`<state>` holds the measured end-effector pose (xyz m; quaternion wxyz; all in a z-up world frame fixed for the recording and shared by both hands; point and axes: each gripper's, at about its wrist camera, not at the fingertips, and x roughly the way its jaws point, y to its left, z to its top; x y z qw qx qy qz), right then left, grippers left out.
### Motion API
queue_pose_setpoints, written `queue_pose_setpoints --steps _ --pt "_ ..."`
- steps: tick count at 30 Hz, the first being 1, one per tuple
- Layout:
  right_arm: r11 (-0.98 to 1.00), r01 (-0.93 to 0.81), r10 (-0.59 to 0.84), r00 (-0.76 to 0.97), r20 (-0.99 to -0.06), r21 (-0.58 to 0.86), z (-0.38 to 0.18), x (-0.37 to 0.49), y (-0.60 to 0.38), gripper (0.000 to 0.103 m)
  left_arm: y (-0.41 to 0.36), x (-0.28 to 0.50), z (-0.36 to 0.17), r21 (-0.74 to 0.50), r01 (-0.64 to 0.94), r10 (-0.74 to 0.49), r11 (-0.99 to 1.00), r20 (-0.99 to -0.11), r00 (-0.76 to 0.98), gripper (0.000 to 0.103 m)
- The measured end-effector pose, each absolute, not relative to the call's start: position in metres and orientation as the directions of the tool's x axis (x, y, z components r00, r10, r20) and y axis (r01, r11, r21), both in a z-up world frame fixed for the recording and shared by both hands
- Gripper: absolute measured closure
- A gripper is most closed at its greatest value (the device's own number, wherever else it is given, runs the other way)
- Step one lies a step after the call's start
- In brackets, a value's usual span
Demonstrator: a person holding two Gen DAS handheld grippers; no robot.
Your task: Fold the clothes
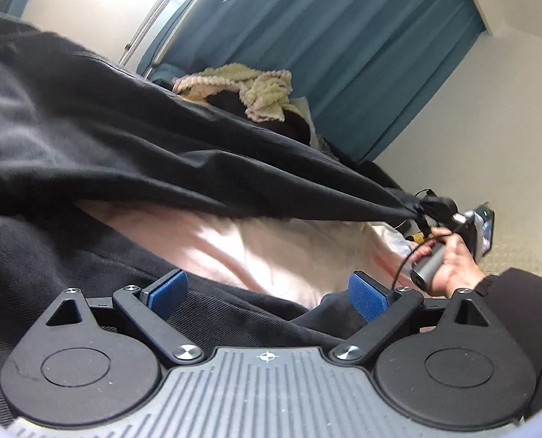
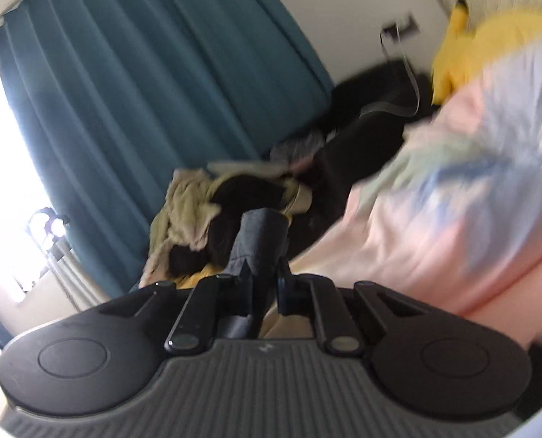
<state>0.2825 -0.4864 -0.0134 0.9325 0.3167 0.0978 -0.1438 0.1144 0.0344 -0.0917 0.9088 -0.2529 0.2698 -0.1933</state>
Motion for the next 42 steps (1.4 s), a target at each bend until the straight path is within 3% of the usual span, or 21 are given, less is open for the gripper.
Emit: queue_pose_setpoints --steps 3,9,13,18,20,22,26,28,30,33,36,40,41,42 --pt "0.725 0.399 -0.251 0.912 -0.324 0.561 -0.034 0.253 -0.51 0.091 0.031 0.108 -0.087 -0.551 0.238 -0.492 0.8 -0.375 0.786 0.007" --pt "0.666 0.553 -0.261 0.802 -0.538 0.501 -0.109 0.214 -0.542 0.091 0.021 0.112 -0.092 -0.527 0.262 -0.505 0.808 -0.391 0.77 0.007" --pt "0.68 0.533 -0.263 0.819 -0.51 0.503 -0.094 0.223 -0.537 0.092 0.018 0.119 -0.096 -0.534 0.244 -0.501 0.81 -0.412 0.761 0.007" --pt "0.776 0.326 -0.224 0.943 -0.247 0.54 -0.024 0.234 -0.524 0.092 0.019 0.121 -0.098 -0.547 0.231 -0.502 0.805 -0.419 0.757 0.007" --pt "0.775 0.333 -0.242 0.941 -0.234 0.538 -0.019 0.23 -0.527 0.092 0.018 0.12 -0.097 -0.54 0.234 -0.499 0.809 -0.419 0.759 0.007" --pt "0.763 0.386 -0.272 0.919 -0.285 0.518 -0.034 0.228 -0.531 0.091 0.016 0.12 -0.097 -0.52 0.237 -0.49 0.82 -0.424 0.762 0.007" --pt "0.702 0.548 -0.335 0.818 -0.468 0.455 -0.099 0.225 -0.535 0.08 0.003 0.124 -0.101 -0.359 0.197 -0.37 0.912 -0.516 0.773 0.007" --pt "0.644 0.577 -0.336 0.803 -0.492 0.503 -0.123 0.217 -0.537 0.057 -0.003 0.129 -0.105 -0.307 0.186 -0.334 0.933 -0.55 0.766 0.007" --pt "0.644 0.555 -0.315 0.82 -0.479 0.527 -0.134 0.21 -0.537 0.055 -0.005 0.133 -0.105 -0.292 0.182 -0.32 0.939 -0.552 0.77 0.007" --pt "0.684 0.516 -0.309 0.845 -0.436 0.515 -0.126 0.195 -0.529 0.041 -0.011 0.134 -0.1 -0.181 0.171 -0.242 0.969 -0.531 0.812 0.007" --pt "0.731 0.485 -0.3 0.86 -0.413 0.48 -0.108 0.177 -0.507 0.041 -0.016 0.14 -0.097 -0.015 0.138 -0.127 0.99 -0.508 0.852 0.008" --pt "0.723 0.426 -0.203 0.883 -0.423 0.543 -0.09 0.161 -0.479 0.041 -0.013 0.158 -0.098 0.124 0.1 -0.023 0.987 -0.507 0.862 0.008" --pt "0.709 0.412 -0.165 0.886 -0.433 0.572 -0.086 0.158 -0.472 0.041 -0.014 0.163 -0.102 0.165 0.09 0.008 0.982 -0.516 0.856 0.009" --pt "0.69 0.39 -0.117 0.891 -0.438 0.609 -0.083 0.156 -0.464 0.041 -0.013 0.168 -0.107 0.198 0.079 0.041 0.977 -0.538 0.842 0.018"
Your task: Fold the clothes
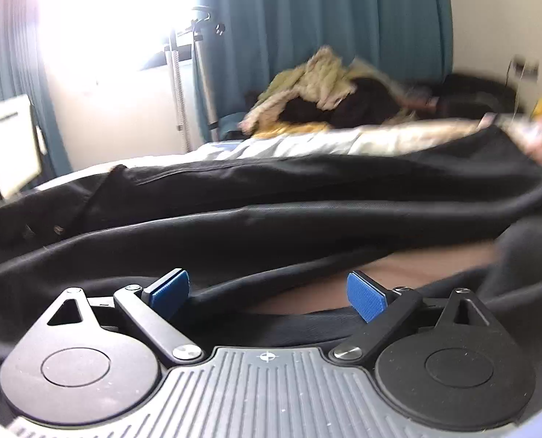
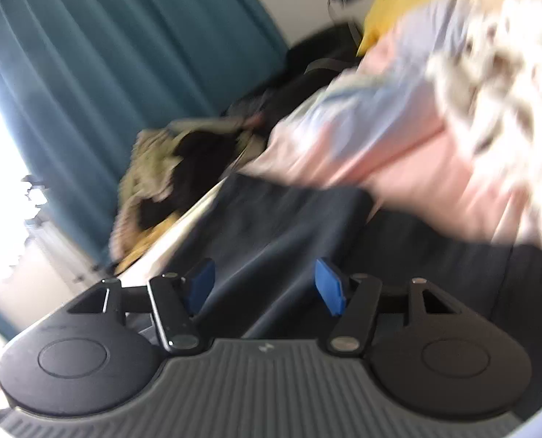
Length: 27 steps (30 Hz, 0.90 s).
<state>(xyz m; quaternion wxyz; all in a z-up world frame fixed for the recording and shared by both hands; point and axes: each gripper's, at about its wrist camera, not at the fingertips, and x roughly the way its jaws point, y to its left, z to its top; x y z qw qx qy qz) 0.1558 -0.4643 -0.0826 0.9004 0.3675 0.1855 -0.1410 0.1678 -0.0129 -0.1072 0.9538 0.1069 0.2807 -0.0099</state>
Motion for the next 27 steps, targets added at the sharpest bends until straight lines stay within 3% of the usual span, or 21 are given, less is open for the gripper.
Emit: queue_pose_setpoints --steps 2,6,8,9,10,13,14,15,16,19,21,25,27 --pt "0.644 0.337 -0.005 0.9 -0.436 0.687 -0.078 0.156 -0.449 0.041 -0.008 0.174 -0.113 0.217 0.074 0.065 0.973 -0.571 0.819 0.025" --pt "0.596 0.306 0.152 0.865 -0.478 0.742 -0.088 0.165 -0.421 0.041 -0.007 0.175 -0.113 0.242 0.049 0.093 0.969 -0.542 0.835 0.037" --pt "0.578 0.328 0.2 0.831 -0.518 0.748 -0.098 0.173 -0.416 0.041 -0.008 0.173 -0.114 0.246 0.039 0.098 0.968 -0.519 0.849 0.052" --pt "0.569 0.333 0.215 0.822 -0.527 0.752 -0.103 0.177 -0.415 0.041 -0.006 0.171 -0.112 0.218 0.028 0.089 0.975 -0.506 0.858 0.071" --pt "0.563 0.323 0.207 0.836 -0.508 0.761 -0.105 0.178 -0.416 0.041 -0.001 0.168 -0.108 0.16 0.011 0.071 0.987 -0.495 0.866 0.079" --pt "0.567 0.313 0.139 0.875 -0.463 0.762 -0.113 0.185 -0.424 0.051 0.019 0.16 -0.095 -0.038 -0.041 0.018 0.998 -0.47 0.882 0.091" --pt "0.569 0.316 0.115 0.883 -0.454 0.759 -0.117 0.187 -0.428 0.059 0.024 0.157 -0.092 -0.063 -0.045 0.012 0.997 -0.456 0.89 0.092" --pt "0.564 0.314 0.106 0.89 -0.444 0.764 -0.12 0.189 -0.431 0.086 0.028 0.153 -0.089 -0.085 -0.043 0.001 0.995 -0.445 0.896 0.092" --pt "0.555 0.309 0.097 0.898 -0.429 0.773 -0.12 0.189 -0.435 0.096 0.031 0.15 -0.086 -0.104 -0.039 -0.011 0.994 -0.443 0.897 0.092" --pt "0.559 0.276 0.057 0.928 -0.368 0.782 -0.106 0.185 -0.437 0.097 0.033 0.141 -0.08 -0.141 -0.019 -0.052 0.99 -0.479 0.876 0.092" --pt "0.584 0.284 0.013 0.933 -0.359 0.76 -0.095 0.183 -0.437 0.097 0.028 0.138 -0.084 -0.076 0.001 -0.041 0.997 -0.528 0.848 0.092" --pt "0.558 0.463 -0.026 0.84 -0.543 0.689 -0.123 0.177 -0.451 0.098 0.02 0.137 -0.095 -0.003 0.033 -0.029 0.999 -0.597 0.802 0.091" --pt "0.5 0.461 0.012 0.843 -0.538 0.733 -0.139 0.168 -0.46 0.101 0.019 0.138 -0.096 0.004 0.038 -0.027 0.999 -0.609 0.793 0.091"
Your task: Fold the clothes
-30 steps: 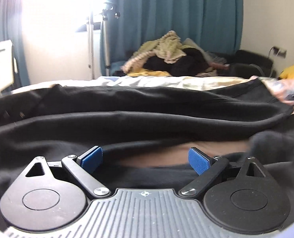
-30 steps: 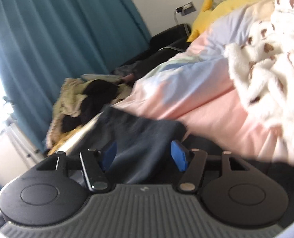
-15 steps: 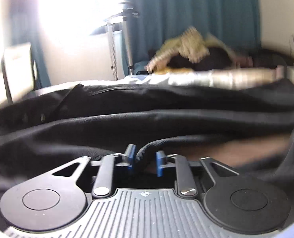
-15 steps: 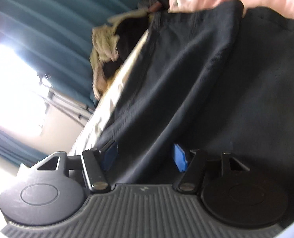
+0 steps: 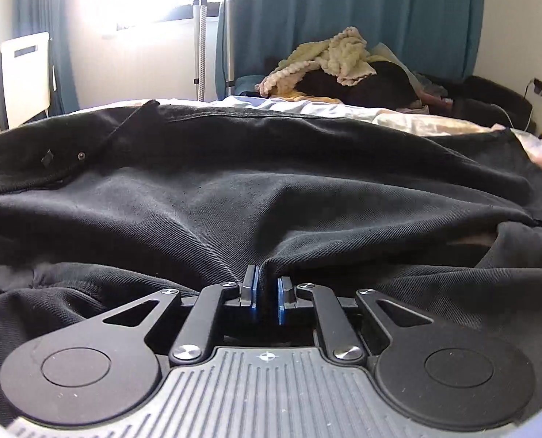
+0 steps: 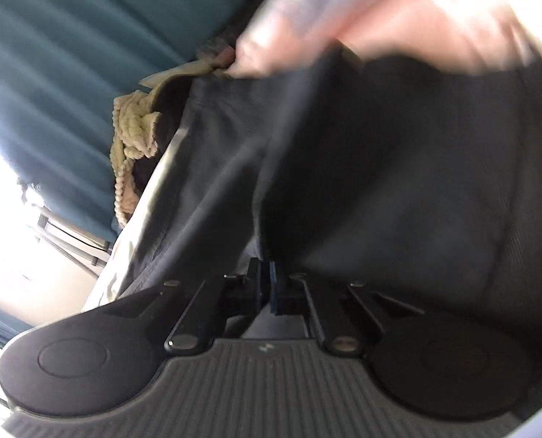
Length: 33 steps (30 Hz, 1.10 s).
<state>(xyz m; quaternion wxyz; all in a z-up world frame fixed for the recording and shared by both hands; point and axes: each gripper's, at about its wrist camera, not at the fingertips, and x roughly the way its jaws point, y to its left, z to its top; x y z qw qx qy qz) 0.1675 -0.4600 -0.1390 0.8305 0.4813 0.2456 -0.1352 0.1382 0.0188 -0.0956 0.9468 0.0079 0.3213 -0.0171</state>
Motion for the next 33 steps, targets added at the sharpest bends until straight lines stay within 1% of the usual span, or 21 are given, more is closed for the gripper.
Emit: queue_pose_setpoints --steps 1,2,4,5,6,8,9,11,12,13,17,20,22,23,24,25,27,29,31,33 --pt "0.492 0.451 0.023 0.848 -0.529 0.745 -0.14 0.164 -0.461 0.1 0.019 0.139 -0.096 0.0 0.037 -0.03 0.999 -0.611 0.791 0.091" --pt "0.527 0.451 0.02 0.841 -0.541 0.72 -0.132 0.165 -0.458 0.098 0.02 0.139 -0.095 -0.007 0.039 -0.035 0.999 -0.611 0.791 0.091" --pt "0.622 0.442 -0.006 0.828 -0.56 0.647 -0.11 0.166 -0.449 0.097 0.022 0.137 -0.095 -0.03 0.04 -0.05 0.999 -0.605 0.795 0.09" --pt "0.672 0.427 -0.024 0.829 -0.559 0.605 -0.098 0.165 -0.444 0.096 0.022 0.137 -0.094 -0.035 0.041 -0.054 0.999 -0.603 0.796 0.088" --pt "0.711 0.413 -0.038 0.83 -0.557 0.568 -0.087 0.161 -0.438 0.094 0.022 0.135 -0.095 -0.03 0.047 -0.055 0.998 -0.601 0.797 0.083" --pt "0.763 0.394 -0.05 0.826 -0.561 0.512 -0.072 0.152 -0.429 0.094 0.019 0.129 -0.097 0.018 0.061 -0.039 0.998 -0.59 0.807 0.082" --pt "0.783 0.384 -0.054 0.826 -0.561 0.49 -0.065 0.146 -0.425 0.094 0.016 0.127 -0.097 0.038 0.068 -0.032 0.997 -0.587 0.809 0.079" --pt "0.793 0.364 -0.047 0.836 -0.547 0.488 -0.053 0.131 -0.418 0.094 0.015 0.122 -0.092 0.036 0.083 -0.046 0.996 -0.585 0.81 0.068" --pt "0.794 0.354 -0.04 0.841 -0.539 0.494 -0.049 0.123 -0.416 0.094 0.017 0.119 -0.088 0.011 0.098 -0.073 0.995 -0.586 0.807 0.048" --pt "0.796 0.343 -0.032 0.847 -0.531 0.498 -0.046 0.115 -0.411 0.094 0.019 0.115 -0.083 -0.022 0.114 -0.106 0.993 -0.583 0.805 0.037" --pt "0.811 0.289 -0.01 0.876 -0.482 0.509 -0.027 0.083 -0.401 0.094 0.036 0.091 -0.056 -0.199 0.173 -0.258 0.965 -0.568 0.781 0.037" --pt "0.824 0.253 0.001 0.893 -0.449 0.507 -0.012 0.057 -0.401 0.094 0.064 0.065 -0.026 -0.299 0.149 -0.295 0.943 -0.533 0.793 0.036" --pt "0.828 0.232 0.014 0.901 -0.433 0.511 -0.005 0.042 -0.403 0.094 0.092 0.045 -0.006 -0.358 0.123 -0.302 0.926 -0.501 0.811 0.028" --pt "0.83 0.225 0.019 0.903 -0.429 0.51 -0.002 0.031 -0.403 0.094 0.108 0.034 0.003 -0.373 0.121 -0.303 0.92 -0.481 0.823 0.025" --pt "0.836 0.221 0.019 0.903 -0.43 0.502 0.001 0.026 -0.406 0.094 0.123 0.026 0.01 -0.37 0.122 -0.299 0.921 -0.47 0.831 0.02" --pt "0.842 0.22 0.018 0.902 -0.432 0.493 0.004 0.021 -0.409 0.093 0.137 0.021 0.017 -0.348 0.121 -0.286 0.93 -0.475 0.832 0.018" --pt "0.859 0.227 0.009 0.889 -0.457 0.458 0.009 0.017 -0.418 0.093 0.167 0.011 0.029 -0.303 0.106 -0.25 0.947 -0.488 0.836 0.018" --pt "0.879 0.238 -0.015 0.881 -0.473 0.414 0.015 0.01 -0.43 0.093 0.201 -0.003 0.039 -0.288 0.042 -0.188 0.957 -0.498 0.847 0.018" --pt "0.887 0.251 -0.038 0.876 -0.481 0.386 0.018 0.0 -0.448 0.093 0.236 -0.02 0.044 -0.313 -0.01 -0.154 0.95 -0.494 0.855 0.014" --pt "0.891 0.266 -0.056 0.869 -0.492 0.368 0.019 -0.011 -0.469 0.092 0.27 -0.039 0.042 -0.358 -0.07 -0.125 0.931 -0.494 0.86 0.013"
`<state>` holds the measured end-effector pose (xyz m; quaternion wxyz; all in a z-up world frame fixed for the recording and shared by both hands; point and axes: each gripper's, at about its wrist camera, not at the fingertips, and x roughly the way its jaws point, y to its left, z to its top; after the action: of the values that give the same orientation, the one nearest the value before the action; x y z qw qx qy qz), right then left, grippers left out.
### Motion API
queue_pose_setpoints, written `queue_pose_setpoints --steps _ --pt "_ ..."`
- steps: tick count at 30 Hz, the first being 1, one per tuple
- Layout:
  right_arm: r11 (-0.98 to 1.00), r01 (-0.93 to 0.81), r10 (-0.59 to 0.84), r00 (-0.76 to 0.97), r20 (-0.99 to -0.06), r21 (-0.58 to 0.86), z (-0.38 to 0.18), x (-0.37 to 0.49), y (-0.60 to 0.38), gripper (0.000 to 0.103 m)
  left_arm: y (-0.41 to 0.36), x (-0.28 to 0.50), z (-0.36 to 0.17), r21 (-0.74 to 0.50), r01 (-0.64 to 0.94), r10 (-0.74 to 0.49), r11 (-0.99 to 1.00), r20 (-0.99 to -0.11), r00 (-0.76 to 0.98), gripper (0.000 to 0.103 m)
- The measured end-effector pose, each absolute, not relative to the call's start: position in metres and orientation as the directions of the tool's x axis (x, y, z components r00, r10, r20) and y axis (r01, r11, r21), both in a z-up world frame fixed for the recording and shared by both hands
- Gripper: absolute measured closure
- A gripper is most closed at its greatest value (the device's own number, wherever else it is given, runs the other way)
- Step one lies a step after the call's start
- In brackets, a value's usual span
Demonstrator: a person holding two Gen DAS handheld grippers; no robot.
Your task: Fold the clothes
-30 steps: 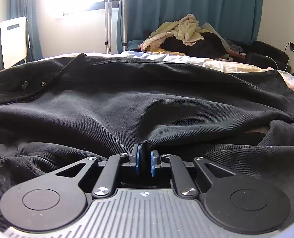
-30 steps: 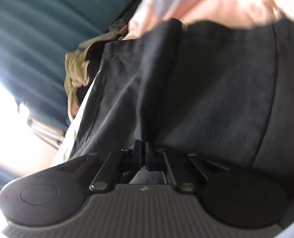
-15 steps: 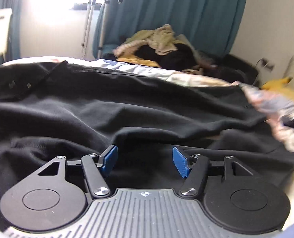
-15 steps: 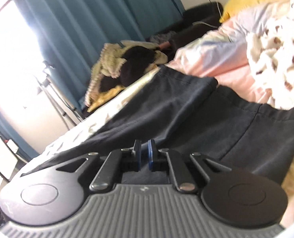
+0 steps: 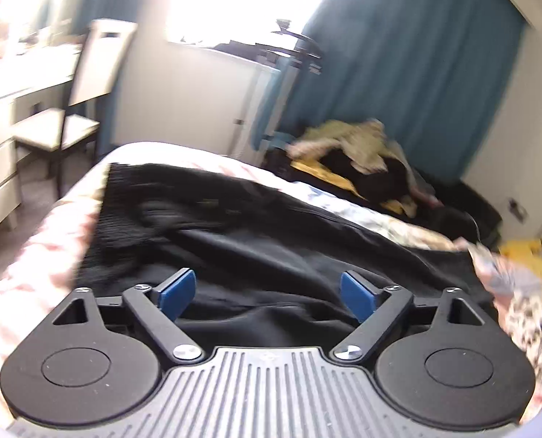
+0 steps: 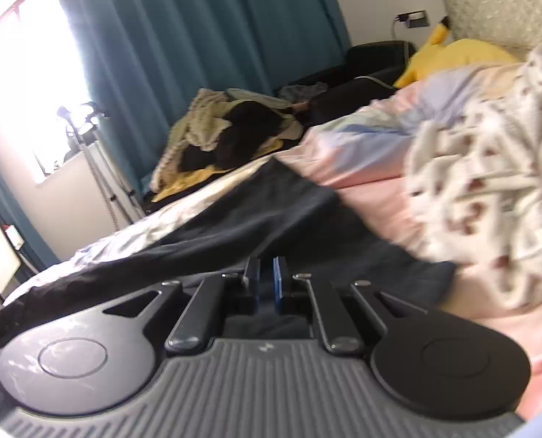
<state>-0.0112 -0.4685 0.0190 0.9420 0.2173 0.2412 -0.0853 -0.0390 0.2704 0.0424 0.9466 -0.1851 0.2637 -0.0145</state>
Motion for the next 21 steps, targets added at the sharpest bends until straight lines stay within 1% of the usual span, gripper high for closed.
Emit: queue_pose_setpoints --steps 2,3,4,5,6,9,11,13,15,17,18,20,21 --pt "0.888 0.286 -0.067 0.855 -0.514 0.359 0.016 -0.024 -0.489 0.085 0.303 -0.058 0.033 -0.42 -0.153 -0.092 0.895 -0.51 0.855 0.012" --pt "0.88 0.299 -0.072 0.851 -0.52 0.369 0.012 -0.031 -0.501 0.073 0.318 -0.066 0.024 -0.456 -0.202 -0.082 0.867 -0.53 0.844 0.012" --pt "0.867 0.315 -0.076 0.849 -0.523 0.386 0.009 -0.038 -0.512 0.051 0.332 -0.073 0.012 -0.494 -0.247 -0.081 0.834 -0.551 0.831 0.012" --pt "0.848 0.334 -0.081 0.849 -0.522 0.411 0.004 -0.045 -0.523 0.038 0.345 -0.079 -0.001 -0.531 -0.283 -0.089 0.799 -0.569 0.818 0.012" --pt "0.82 0.358 -0.089 0.85 -0.519 0.446 -0.002 -0.052 -0.535 0.016 0.356 -0.085 -0.014 -0.563 -0.308 -0.101 0.767 -0.58 0.808 0.012" --pt "0.716 0.395 -0.06 0.856 -0.513 0.576 -0.025 -0.066 -0.564 0.015 0.386 -0.098 -0.054 -0.684 -0.368 -0.178 0.63 -0.588 0.789 0.013" --pt "0.661 0.414 -0.042 0.853 -0.52 0.626 -0.041 -0.069 -0.575 0.015 0.397 -0.102 -0.073 -0.764 -0.371 -0.228 0.528 -0.549 0.804 0.013" --pt "0.619 0.433 -0.033 0.848 -0.529 0.656 -0.056 -0.069 -0.582 0.015 0.4 -0.101 -0.082 -0.807 -0.357 -0.246 0.47 -0.508 0.826 0.013" --pt "0.58 0.449 -0.027 0.844 -0.535 0.68 -0.07 -0.065 -0.585 0.015 0.395 -0.093 -0.082 -0.83 -0.325 -0.254 0.454 -0.47 0.846 0.013" --pt "0.519 0.451 -0.02 0.855 -0.517 0.726 -0.083 -0.061 -0.586 0.015 0.386 -0.08 -0.087 -0.854 -0.293 -0.282 0.43 -0.436 0.855 0.013" --pt "0.504 0.452 -0.018 0.858 -0.514 0.736 -0.088 -0.056 -0.585 0.015 0.382 -0.072 -0.09 -0.849 -0.3 -0.285 0.435 -0.446 0.848 0.013" --pt "0.476 0.459 -0.019 0.859 -0.512 0.751 -0.099 -0.047 -0.582 0.015 0.371 -0.058 -0.097 -0.825 -0.343 -0.289 0.449 -0.497 0.818 0.015" --pt "0.47 0.48 -0.032 0.848 -0.529 0.741 -0.102 -0.042 -0.581 0.015 0.37 -0.051 -0.1 -0.819 -0.358 -0.296 0.449 -0.514 0.805 0.015"
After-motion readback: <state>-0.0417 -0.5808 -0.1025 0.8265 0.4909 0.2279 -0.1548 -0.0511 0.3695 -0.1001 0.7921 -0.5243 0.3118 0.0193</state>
